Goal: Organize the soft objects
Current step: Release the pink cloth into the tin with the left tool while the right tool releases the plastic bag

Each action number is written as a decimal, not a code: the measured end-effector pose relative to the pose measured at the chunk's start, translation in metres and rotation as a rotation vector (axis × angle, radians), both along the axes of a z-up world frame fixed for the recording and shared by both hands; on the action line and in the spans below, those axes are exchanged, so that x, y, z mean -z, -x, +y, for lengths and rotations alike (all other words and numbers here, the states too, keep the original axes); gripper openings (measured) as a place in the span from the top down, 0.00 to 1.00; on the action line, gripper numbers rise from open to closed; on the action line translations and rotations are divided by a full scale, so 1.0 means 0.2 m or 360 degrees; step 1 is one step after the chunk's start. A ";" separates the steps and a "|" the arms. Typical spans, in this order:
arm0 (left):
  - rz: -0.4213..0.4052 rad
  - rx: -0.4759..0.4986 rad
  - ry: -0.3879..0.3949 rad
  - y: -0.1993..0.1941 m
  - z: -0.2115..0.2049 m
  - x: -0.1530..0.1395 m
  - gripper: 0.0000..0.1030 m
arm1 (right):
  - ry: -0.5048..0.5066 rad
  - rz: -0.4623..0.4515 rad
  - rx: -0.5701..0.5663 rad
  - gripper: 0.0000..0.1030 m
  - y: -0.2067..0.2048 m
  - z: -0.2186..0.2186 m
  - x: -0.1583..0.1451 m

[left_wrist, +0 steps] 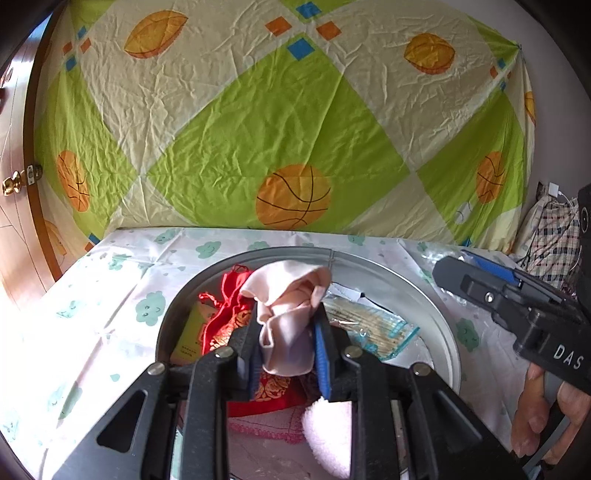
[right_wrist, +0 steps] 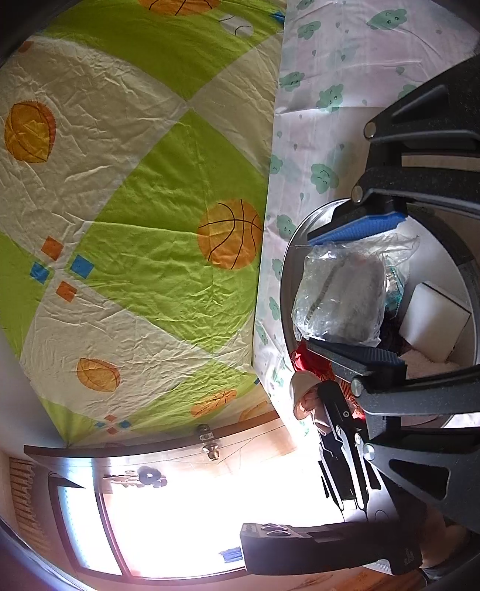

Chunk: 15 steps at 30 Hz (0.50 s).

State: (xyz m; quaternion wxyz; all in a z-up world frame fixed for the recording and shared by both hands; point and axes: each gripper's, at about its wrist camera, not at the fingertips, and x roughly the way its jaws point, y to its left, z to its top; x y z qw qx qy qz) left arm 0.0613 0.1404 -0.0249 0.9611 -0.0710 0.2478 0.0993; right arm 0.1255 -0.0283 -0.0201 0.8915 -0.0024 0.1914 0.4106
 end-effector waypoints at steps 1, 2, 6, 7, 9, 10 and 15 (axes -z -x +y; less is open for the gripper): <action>0.0019 0.0007 0.0006 -0.01 0.01 0.00 0.79 | 0.0016 0.0014 0.0001 0.49 -0.02 0.02 0.01; 0.0044 0.0017 0.0003 -0.03 0.01 0.01 0.79 | 0.0038 0.0026 0.0005 0.49 -0.04 0.04 0.01; 0.0112 0.0044 -0.0006 -0.07 0.00 0.02 0.79 | 0.0121 0.0088 0.0035 0.49 -0.11 0.11 0.07; 0.0129 0.0053 -0.0013 -0.08 -0.01 0.03 0.78 | 0.0139 0.0103 0.0049 0.49 -0.13 0.12 0.08; 0.0154 0.0063 -0.0012 -0.09 -0.01 0.04 0.78 | 0.0154 0.0129 0.0062 0.49 -0.15 0.13 0.10; 0.0164 0.0072 -0.0004 -0.09 -0.02 0.05 0.78 | 0.0158 0.0136 0.0063 0.49 -0.16 0.13 0.11; 0.0196 0.0078 0.0002 -0.11 -0.02 0.08 0.78 | 0.0179 0.0133 0.0063 0.49 -0.16 0.13 0.12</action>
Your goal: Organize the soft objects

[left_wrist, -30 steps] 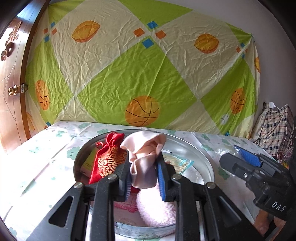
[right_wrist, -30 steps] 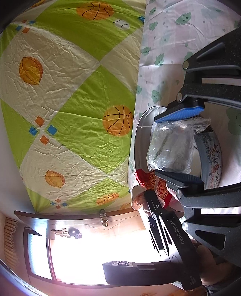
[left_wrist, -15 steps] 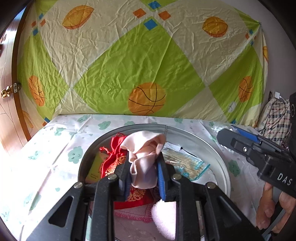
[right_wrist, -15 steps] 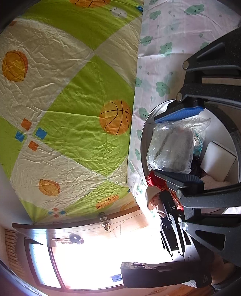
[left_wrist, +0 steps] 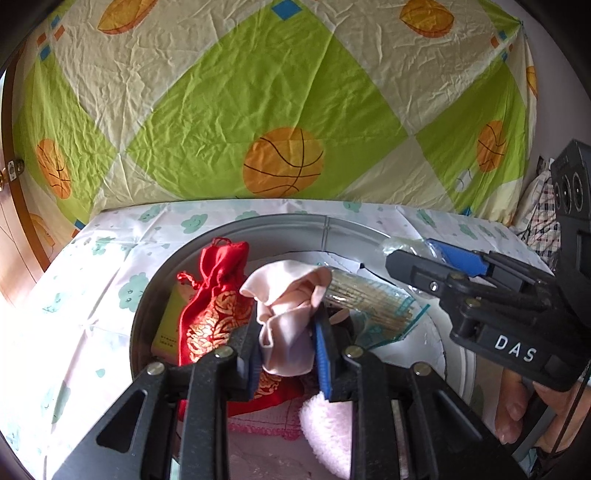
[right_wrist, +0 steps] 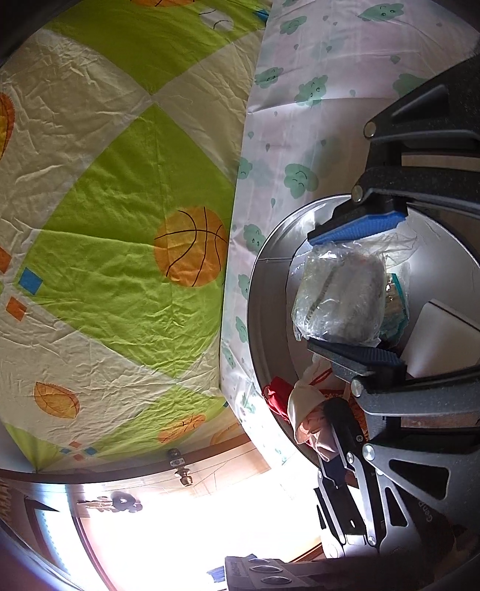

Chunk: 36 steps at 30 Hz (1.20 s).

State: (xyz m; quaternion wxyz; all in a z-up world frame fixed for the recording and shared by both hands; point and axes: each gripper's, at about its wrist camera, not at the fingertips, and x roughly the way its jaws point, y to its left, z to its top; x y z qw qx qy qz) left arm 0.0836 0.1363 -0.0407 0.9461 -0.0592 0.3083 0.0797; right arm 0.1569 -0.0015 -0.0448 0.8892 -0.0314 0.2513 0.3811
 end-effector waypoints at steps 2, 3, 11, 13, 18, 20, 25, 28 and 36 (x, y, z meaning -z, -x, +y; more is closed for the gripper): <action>0.0013 0.0003 0.0012 -0.01 0.00 0.01 0.78 | 0.0008 -0.0003 -0.0006 0.48 0.00 0.00 0.00; 0.0021 0.0004 0.0013 -0.01 0.00 0.02 0.76 | 0.0011 0.0001 -0.0020 0.48 0.01 0.01 0.00; 0.0027 -0.0033 -0.0014 0.01 0.01 0.02 0.43 | 0.0024 -0.0023 -0.0026 0.29 0.04 0.01 0.02; 0.0012 -0.0044 -0.0022 0.02 0.01 0.01 0.36 | 0.0011 -0.0025 -0.0014 0.27 0.04 0.00 0.02; 0.0001 -0.0065 -0.0052 0.04 0.00 -0.01 0.20 | -0.0015 -0.0015 0.0000 0.26 0.05 -0.03 0.02; -0.0008 -0.0082 -0.0061 0.05 0.01 -0.01 0.15 | -0.0026 -0.0019 0.0004 0.25 0.06 -0.04 0.02; -0.0023 -0.0109 -0.0049 0.07 0.02 -0.01 0.12 | -0.0073 -0.0045 0.0012 0.23 0.10 -0.07 0.00; -0.0037 -0.0123 -0.0029 0.09 0.03 -0.01 0.12 | -0.0120 -0.0063 0.0008 0.23 0.12 -0.09 -0.02; -0.0105 -0.0161 -0.0035 0.15 0.01 -0.05 0.06 | -0.0190 -0.0112 0.0011 0.22 0.20 -0.15 -0.06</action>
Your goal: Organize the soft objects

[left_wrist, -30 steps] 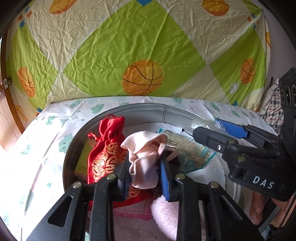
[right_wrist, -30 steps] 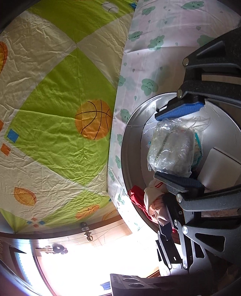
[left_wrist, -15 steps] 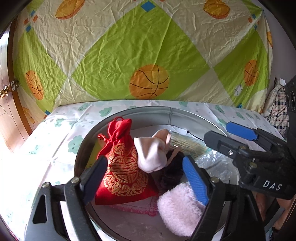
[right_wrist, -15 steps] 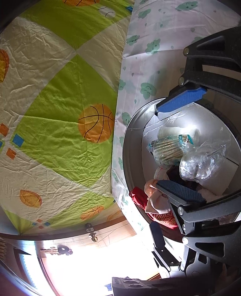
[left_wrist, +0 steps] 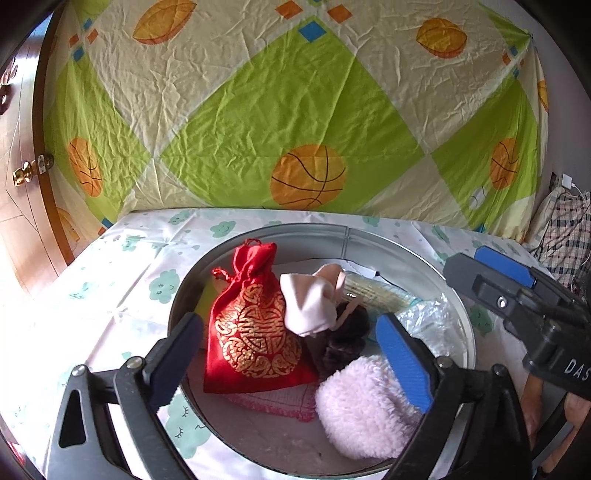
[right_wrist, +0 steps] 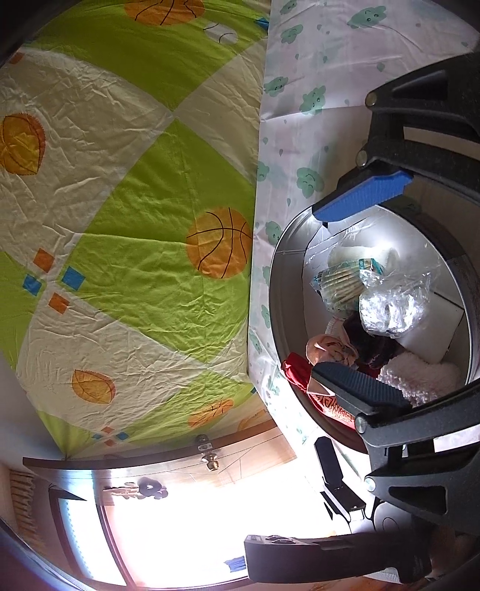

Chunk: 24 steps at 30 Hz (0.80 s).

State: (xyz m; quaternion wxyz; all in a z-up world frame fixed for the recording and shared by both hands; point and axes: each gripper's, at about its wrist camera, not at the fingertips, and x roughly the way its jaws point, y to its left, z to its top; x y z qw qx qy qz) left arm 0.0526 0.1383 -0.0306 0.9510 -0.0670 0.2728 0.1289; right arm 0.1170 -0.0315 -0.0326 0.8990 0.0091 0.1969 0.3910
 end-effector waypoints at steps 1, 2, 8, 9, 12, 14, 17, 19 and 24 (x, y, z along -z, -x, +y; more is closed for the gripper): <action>-0.0008 -0.0010 -0.0005 0.01 0.00 0.00 0.06 | -0.0005 -0.0001 0.0002 0.22 0.01 -0.01 0.00; -0.0018 -0.0024 -0.0015 0.02 -0.01 -0.01 0.05 | -0.0010 -0.0004 0.0004 0.22 0.02 -0.02 0.00; -0.0118 -0.0078 -0.0079 0.11 -0.04 -0.06 0.01 | -0.0036 -0.0072 0.0029 0.22 0.10 -0.06 -0.02; -0.0128 -0.0082 -0.0090 0.12 -0.04 -0.06 0.01 | -0.0035 -0.0082 0.0034 0.21 0.11 -0.07 -0.02; -0.0149 -0.0089 -0.0115 0.14 -0.06 -0.08 0.01 | -0.0035 -0.0105 0.0047 0.20 0.13 -0.08 -0.03; -0.0159 -0.0089 -0.0125 0.16 -0.07 -0.09 0.01 | -0.0035 -0.0115 0.0057 0.20 0.15 -0.09 -0.03; -0.0169 -0.0081 -0.0121 0.17 -0.08 -0.09 0.01 | -0.0047 -0.0118 0.0068 0.19 0.16 -0.11 -0.03; -0.0171 -0.0078 -0.0115 0.18 -0.08 -0.09 0.01 | -0.0051 -0.0122 0.0071 0.19 0.17 -0.12 -0.03; -0.0171 -0.0079 -0.0108 0.19 -0.08 -0.08 0.01 | -0.0057 -0.0123 0.0083 0.19 0.19 -0.15 -0.03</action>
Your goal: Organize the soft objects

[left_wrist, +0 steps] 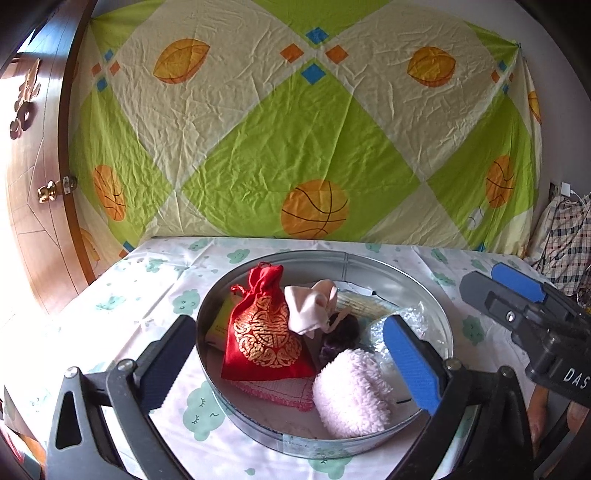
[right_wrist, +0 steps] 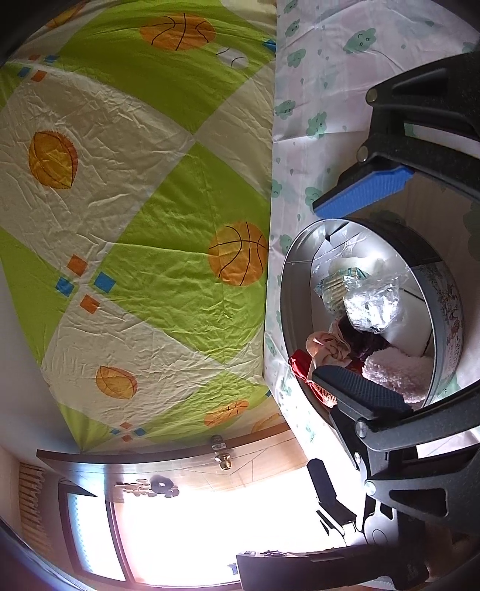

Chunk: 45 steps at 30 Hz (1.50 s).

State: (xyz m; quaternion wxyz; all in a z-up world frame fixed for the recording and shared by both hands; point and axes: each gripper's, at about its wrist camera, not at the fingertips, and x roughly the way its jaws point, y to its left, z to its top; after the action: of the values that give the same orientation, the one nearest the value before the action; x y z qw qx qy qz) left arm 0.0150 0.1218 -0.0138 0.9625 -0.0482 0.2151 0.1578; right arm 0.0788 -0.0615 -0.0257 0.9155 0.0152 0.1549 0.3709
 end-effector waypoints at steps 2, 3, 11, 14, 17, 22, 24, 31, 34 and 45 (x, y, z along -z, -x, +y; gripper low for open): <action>-0.0005 -0.0001 0.0003 0.01 0.00 0.00 0.01 | -0.0005 -0.0001 0.0003 0.19 0.01 -0.01 -0.01; -0.0008 -0.0001 0.0004 0.02 -0.01 0.00 0.01 | -0.0007 -0.0002 0.0005 0.19 0.01 -0.01 -0.01; -0.0018 -0.0024 0.0028 0.05 0.01 0.00 0.01 | 0.0007 -0.0021 0.0021 0.17 0.04 -0.02 0.00; -0.0014 -0.0012 0.0039 0.06 0.02 0.00 0.01 | 0.0011 -0.0029 0.0022 0.17 0.05 -0.02 0.00; -0.0008 -0.0011 0.0041 0.06 0.02 0.00 0.01 | 0.0019 -0.0036 0.0029 0.17 0.06 -0.01 0.00; -0.0005 0.0003 0.0057 0.06 0.02 0.01 0.01 | 0.0015 -0.0042 0.0034 0.16 0.06 -0.02 -0.01; -0.0007 0.0009 0.0057 0.06 0.02 0.01 0.01 | 0.0017 -0.0044 0.0034 0.16 0.06 -0.01 -0.01; -0.0003 0.0017 0.0072 0.06 0.03 0.00 0.01 | 0.0025 -0.0050 0.0029 0.16 0.07 -0.01 -0.01; 0.0003 0.0003 0.0088 0.06 0.05 0.01 0.01 | 0.0024 -0.0051 0.0030 0.16 0.07 -0.01 -0.01; 0.0022 -0.0019 0.0127 0.05 0.07 0.02 0.01 | 0.0034 -0.0036 0.0027 0.16 0.07 0.01 0.01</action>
State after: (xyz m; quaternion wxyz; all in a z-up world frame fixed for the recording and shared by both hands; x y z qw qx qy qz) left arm 0.0058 0.1366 -0.0186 0.9574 -0.0867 0.2276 0.1552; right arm 0.0657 -0.0602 -0.0272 0.9204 0.0023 0.1483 0.3617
